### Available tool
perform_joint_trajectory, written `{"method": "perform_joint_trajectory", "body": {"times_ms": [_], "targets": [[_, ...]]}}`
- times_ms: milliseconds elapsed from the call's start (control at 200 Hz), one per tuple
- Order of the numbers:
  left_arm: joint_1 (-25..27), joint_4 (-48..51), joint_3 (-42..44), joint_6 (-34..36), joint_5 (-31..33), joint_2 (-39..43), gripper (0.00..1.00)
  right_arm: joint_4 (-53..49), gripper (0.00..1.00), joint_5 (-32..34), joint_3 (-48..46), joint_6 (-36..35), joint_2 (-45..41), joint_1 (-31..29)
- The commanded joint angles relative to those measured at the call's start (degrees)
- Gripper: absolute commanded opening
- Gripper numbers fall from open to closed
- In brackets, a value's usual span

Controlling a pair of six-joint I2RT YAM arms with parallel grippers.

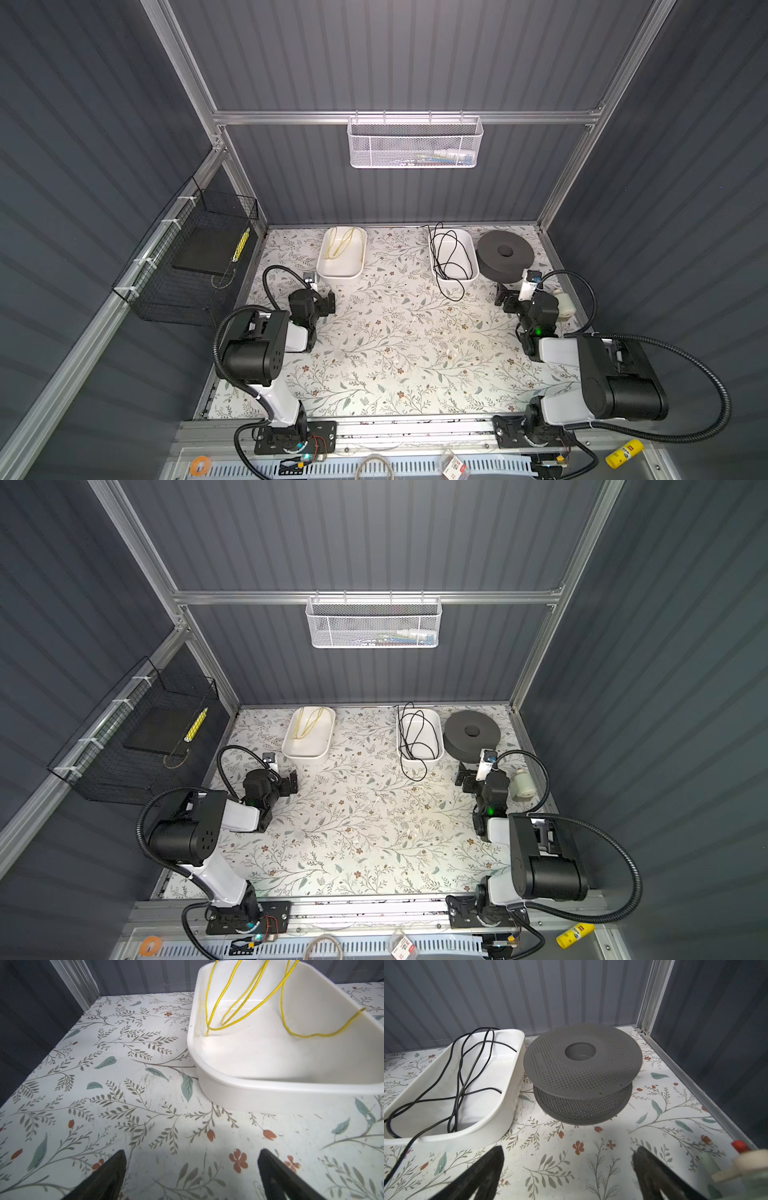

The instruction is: Wrap the cables

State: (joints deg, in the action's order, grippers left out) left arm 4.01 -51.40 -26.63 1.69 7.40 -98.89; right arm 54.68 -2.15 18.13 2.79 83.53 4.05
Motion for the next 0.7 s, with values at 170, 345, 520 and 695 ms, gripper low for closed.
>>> {"method": "perform_joint_trajectory", "body": {"times_ms": [170,345,520,695], "targets": [[-0.32,-0.63,-0.61,0.32,-0.46,0.56,1.00,0.26,0.99,0.41,0.72,0.29,-0.12,-0.07],[-0.32,-0.63,-0.61,0.33,-0.46,0.47,0.99,0.43,0.99,0.75,0.67,-0.05,-0.12,-0.36],[-0.32,-0.63,-0.54,0.31,-0.48,0.45,0.99,0.43,0.99,0.97,0.68,-0.06,-0.12,-0.45],[-0.32,-0.63,-0.57,0.33,-0.46,0.51,0.99,0.52,0.99,1.00,0.68,-0.07,-0.12,-0.45]]}}
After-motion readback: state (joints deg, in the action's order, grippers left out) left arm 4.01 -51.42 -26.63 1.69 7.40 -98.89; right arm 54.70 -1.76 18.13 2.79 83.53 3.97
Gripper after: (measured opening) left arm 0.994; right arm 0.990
